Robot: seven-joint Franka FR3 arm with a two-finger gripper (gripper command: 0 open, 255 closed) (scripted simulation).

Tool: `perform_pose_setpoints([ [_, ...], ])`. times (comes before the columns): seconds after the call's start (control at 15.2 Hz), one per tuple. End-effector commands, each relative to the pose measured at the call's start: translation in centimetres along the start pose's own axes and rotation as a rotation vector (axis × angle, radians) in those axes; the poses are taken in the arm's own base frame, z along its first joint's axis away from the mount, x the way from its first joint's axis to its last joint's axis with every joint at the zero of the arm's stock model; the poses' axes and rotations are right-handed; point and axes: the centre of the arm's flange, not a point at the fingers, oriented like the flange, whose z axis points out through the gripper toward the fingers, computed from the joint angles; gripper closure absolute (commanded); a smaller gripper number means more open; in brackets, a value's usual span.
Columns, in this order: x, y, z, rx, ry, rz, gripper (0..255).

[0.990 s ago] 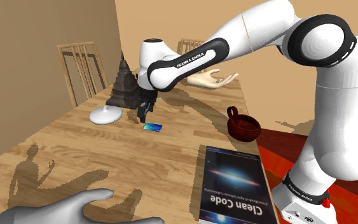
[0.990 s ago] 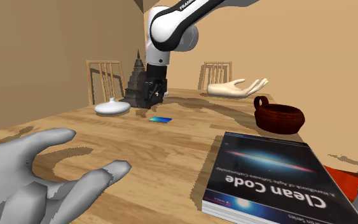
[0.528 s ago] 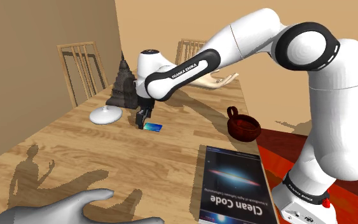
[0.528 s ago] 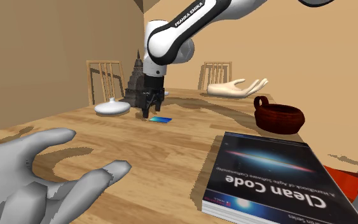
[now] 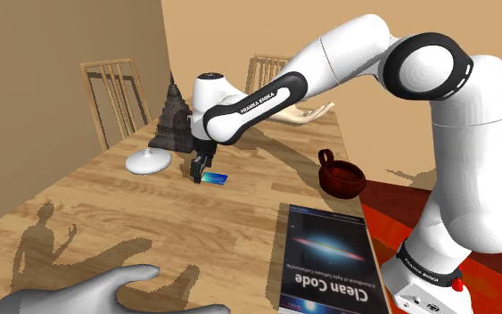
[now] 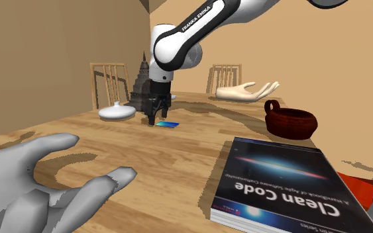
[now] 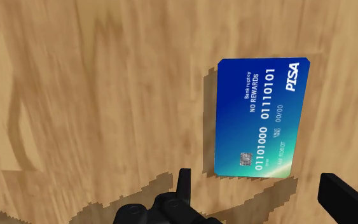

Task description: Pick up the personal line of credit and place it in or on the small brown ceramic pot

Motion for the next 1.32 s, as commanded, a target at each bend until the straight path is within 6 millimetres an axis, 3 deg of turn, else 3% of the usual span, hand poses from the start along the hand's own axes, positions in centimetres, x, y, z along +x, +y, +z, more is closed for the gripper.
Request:
perform_pose_setpoints([
  [0.0, 0.0, 0.0, 0.0, 0.000, 0.000, 0.000, 255],
  [0.59, 0.0, 0.0, 0.0, 0.000, 0.000, 0.000, 255],
  [1.25, 0.8, 0.1, -5.2, 0.000, 0.000, 0.000, 255],
])
